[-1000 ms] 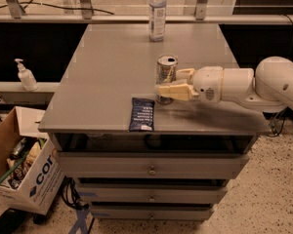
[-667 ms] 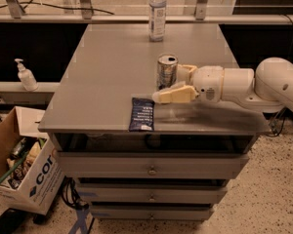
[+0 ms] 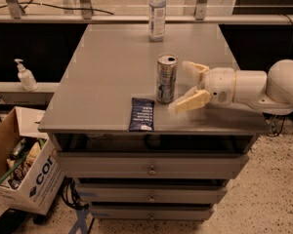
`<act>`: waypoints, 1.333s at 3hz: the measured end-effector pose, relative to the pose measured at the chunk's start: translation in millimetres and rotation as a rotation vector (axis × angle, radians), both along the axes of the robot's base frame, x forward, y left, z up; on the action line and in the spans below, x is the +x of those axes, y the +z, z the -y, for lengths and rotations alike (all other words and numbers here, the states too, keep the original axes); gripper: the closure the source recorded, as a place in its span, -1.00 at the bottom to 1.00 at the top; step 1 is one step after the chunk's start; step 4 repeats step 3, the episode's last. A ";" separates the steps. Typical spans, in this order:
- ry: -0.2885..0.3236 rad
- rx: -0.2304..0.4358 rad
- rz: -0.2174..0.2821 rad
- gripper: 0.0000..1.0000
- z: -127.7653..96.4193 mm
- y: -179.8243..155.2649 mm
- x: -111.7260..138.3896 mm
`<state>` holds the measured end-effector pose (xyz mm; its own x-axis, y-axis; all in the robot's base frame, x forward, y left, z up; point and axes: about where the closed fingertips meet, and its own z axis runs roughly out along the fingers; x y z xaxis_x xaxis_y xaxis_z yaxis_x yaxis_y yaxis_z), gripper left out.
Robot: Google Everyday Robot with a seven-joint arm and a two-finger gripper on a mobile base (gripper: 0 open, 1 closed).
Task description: Move redbull can near rxbar blueberry
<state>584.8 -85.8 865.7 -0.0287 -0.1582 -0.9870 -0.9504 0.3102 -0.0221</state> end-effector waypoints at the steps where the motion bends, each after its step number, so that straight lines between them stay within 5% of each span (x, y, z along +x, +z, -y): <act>1: -0.040 -0.022 0.017 -1.00 34.1 -7.1 -1.9; 2: -0.120 -0.039 0.037 -1.00 75.0 -8.1 -0.4; 4: -0.119 -0.039 0.037 -1.00 74.9 -8.1 -0.4</act>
Offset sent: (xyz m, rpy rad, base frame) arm 0.0011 -0.1311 -0.0090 -0.0586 -0.0614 -0.2285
